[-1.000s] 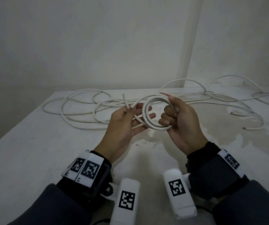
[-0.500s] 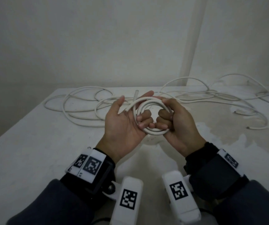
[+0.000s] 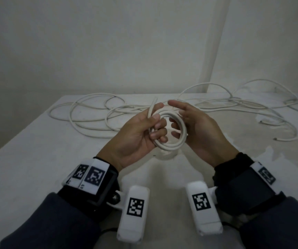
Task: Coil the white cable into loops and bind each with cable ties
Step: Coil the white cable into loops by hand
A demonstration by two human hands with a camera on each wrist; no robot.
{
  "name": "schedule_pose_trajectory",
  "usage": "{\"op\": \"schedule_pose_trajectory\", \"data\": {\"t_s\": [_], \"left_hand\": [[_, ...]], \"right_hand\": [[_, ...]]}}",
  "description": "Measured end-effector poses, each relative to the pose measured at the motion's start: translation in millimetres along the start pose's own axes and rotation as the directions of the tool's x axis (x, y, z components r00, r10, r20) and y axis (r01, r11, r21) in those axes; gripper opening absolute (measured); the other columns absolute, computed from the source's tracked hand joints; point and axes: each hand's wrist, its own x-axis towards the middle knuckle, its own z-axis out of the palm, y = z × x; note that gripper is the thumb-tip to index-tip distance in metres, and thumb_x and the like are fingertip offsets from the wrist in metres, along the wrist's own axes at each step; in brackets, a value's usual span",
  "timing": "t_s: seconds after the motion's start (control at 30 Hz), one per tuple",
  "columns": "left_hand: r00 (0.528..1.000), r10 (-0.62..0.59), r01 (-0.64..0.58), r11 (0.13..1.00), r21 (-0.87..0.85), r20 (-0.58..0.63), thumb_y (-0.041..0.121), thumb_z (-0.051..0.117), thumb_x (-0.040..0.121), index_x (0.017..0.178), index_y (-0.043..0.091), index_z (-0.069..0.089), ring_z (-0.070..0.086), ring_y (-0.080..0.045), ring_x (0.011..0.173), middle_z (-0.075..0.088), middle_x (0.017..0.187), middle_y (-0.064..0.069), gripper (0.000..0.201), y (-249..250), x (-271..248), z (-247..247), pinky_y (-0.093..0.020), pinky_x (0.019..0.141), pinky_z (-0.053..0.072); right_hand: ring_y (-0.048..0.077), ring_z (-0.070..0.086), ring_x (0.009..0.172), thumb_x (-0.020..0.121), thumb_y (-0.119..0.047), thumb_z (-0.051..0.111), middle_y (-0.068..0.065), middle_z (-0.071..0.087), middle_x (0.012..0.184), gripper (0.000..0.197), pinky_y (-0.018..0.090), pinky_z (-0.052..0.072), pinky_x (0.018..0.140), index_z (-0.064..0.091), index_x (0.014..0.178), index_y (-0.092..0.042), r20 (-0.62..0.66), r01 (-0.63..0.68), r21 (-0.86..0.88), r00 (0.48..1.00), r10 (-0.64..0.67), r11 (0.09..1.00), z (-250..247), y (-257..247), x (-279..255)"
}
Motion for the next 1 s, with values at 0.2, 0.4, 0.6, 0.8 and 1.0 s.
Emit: {"op": "schedule_pose_trajectory", "data": {"t_s": [0.2, 0.4, 0.6, 0.8, 1.0], "left_hand": [[0.994, -0.083, 0.076, 0.993, 0.09, 0.074, 0.011, 0.042, 0.091, 0.126, 0.017, 0.045, 0.036, -0.006, 0.049, 0.042, 0.066, 0.002, 0.036, -3, -2, -1, -0.022, 0.056, 0.047], [0.999, -0.016, 0.017, 0.999, 0.03, -0.036, 0.009, 0.045, 0.091, 0.119, 0.016, 0.044, 0.037, -0.005, 0.046, 0.043, 0.064, 0.001, 0.029, 3, -1, -8, -0.022, 0.054, 0.047], [0.997, 0.018, -0.019, 1.0, -0.008, -0.076, 0.007, 0.041, 0.092, 0.124, 0.012, 0.042, 0.041, -0.008, 0.051, 0.041, 0.066, -0.001, 0.032, -2, 1, -4, -0.025, 0.056, 0.05], [0.999, -0.023, 0.024, 1.0, 0.014, -0.048, 0.008, 0.042, 0.091, 0.137, 0.02, 0.035, 0.033, -0.006, 0.044, 0.044, 0.066, -0.001, 0.048, -2, -2, -4, -0.019, 0.045, 0.037], [0.995, -0.099, 0.1, 0.992, 0.075, -0.01, 0.007, 0.045, 0.091, 0.144, 0.024, 0.03, 0.032, -0.005, 0.044, 0.045, 0.065, -0.001, 0.058, -1, -4, -3, -0.018, 0.044, 0.037]], "right_hand": [[0.001, 0.062, 0.077, 0.094, -0.031, 0.054, -0.013, 0.068, 0.084, 0.019, 0.028, 0.034, 0.066, 0.069, 0.105, -0.03, 0.156, 0.089, -0.234, 0.986, -0.053, 0.968, 4, -4, -6], [0.012, 0.064, 0.065, 0.088, -0.015, 0.062, 0.004, 0.069, 0.077, 0.02, 0.019, 0.049, 0.06, 0.07, 0.106, -0.02, 0.17, 0.119, -0.18, 0.981, -0.088, 0.976, -6, -2, -2], [0.003, 0.04, 0.047, 0.097, -0.001, 0.045, 0.002, 0.051, 0.068, 0.022, 0.013, 0.035, 0.044, 0.066, 0.104, -0.006, 0.111, 0.109, -0.052, 0.988, -0.103, 0.993, 2, 1, 0], [0.011, 0.038, 0.046, 0.097, -0.019, 0.048, 0.005, 0.047, 0.071, 0.017, 0.018, 0.033, 0.039, 0.057, 0.111, -0.014, 0.165, -0.092, 0.082, 0.983, 0.078, 0.992, 4, -7, -3], [0.012, 0.048, 0.056, 0.095, -0.035, 0.053, 0.001, 0.059, 0.076, 0.013, 0.02, 0.04, 0.046, 0.062, 0.094, -0.025, 0.152, -0.009, -0.159, 0.988, 0.034, 0.987, 7, -4, -7]]}}
